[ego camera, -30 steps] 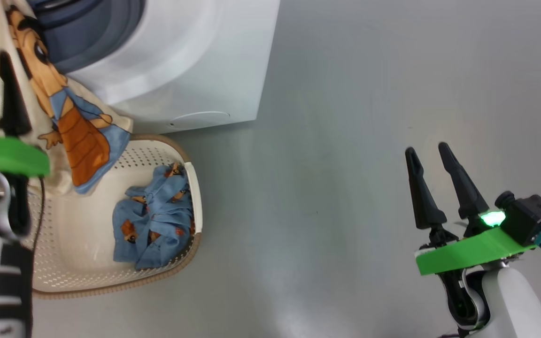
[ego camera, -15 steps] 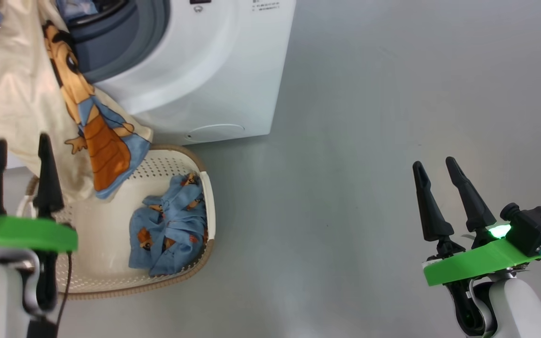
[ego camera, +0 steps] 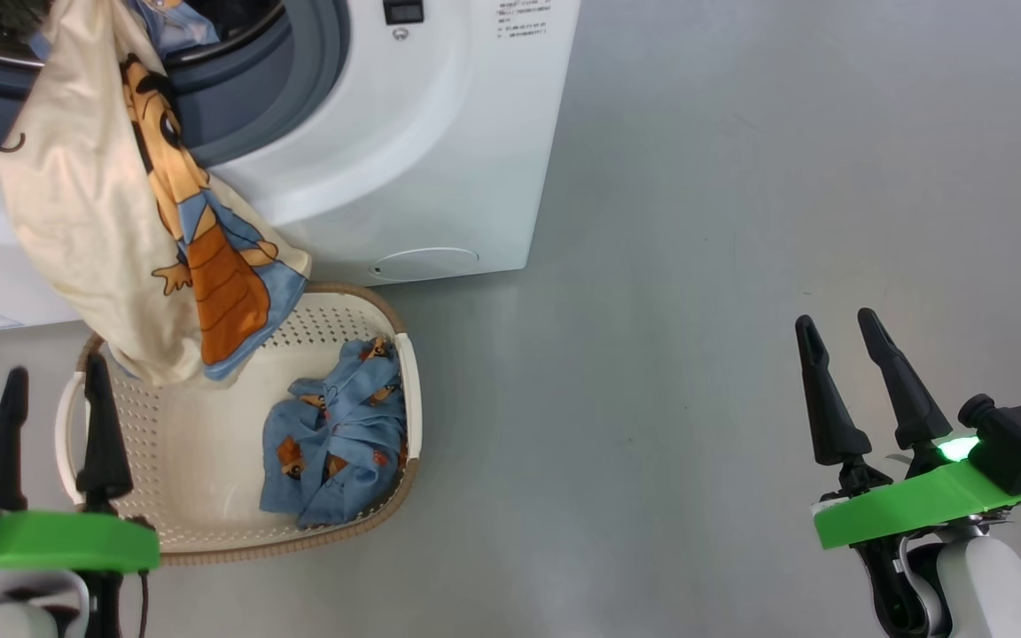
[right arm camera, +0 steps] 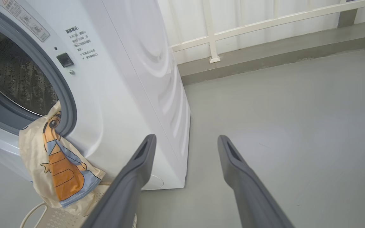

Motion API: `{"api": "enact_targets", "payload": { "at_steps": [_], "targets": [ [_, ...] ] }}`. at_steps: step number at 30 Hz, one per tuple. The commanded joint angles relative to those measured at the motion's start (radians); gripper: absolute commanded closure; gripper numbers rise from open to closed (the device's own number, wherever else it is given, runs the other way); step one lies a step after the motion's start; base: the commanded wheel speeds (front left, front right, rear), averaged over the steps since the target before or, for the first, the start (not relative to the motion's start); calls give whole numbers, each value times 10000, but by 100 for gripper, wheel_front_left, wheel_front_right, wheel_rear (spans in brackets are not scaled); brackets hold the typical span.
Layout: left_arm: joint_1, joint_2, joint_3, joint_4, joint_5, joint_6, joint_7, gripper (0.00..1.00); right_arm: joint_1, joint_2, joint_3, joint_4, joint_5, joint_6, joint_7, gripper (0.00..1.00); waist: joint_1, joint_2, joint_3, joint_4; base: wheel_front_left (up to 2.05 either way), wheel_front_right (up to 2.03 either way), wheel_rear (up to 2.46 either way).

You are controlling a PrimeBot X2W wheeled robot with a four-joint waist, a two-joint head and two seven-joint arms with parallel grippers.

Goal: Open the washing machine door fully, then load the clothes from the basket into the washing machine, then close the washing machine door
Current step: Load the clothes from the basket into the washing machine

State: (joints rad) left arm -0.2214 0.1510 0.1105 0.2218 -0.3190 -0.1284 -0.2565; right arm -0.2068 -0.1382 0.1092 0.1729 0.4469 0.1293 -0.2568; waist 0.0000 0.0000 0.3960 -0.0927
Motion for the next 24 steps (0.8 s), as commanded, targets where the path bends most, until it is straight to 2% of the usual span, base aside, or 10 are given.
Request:
{"api": "enact_targets", "payload": {
  "at_steps": [1, 12, 24],
  "targets": [
    [203, 192, 407, -360, 104, -23, -53, 0, 223, -116, 215, -229, -35, 14, -49, 0, 0, 0, -3, 7, 0, 0, 0],
    [879, -148, 558, -834, 85, -23, -53, 0, 217, -142, 166, -265, -67, 14, -49, 0, 0, 0, 37, -8, 0, 0, 0],
    [717, -151, 450, -387, -200, -23, -53, 0, 149, -105, 208, -301, -71, 14, -49, 0, 0, 0, 194, -17, 0, 0, 0]
  ]
}}
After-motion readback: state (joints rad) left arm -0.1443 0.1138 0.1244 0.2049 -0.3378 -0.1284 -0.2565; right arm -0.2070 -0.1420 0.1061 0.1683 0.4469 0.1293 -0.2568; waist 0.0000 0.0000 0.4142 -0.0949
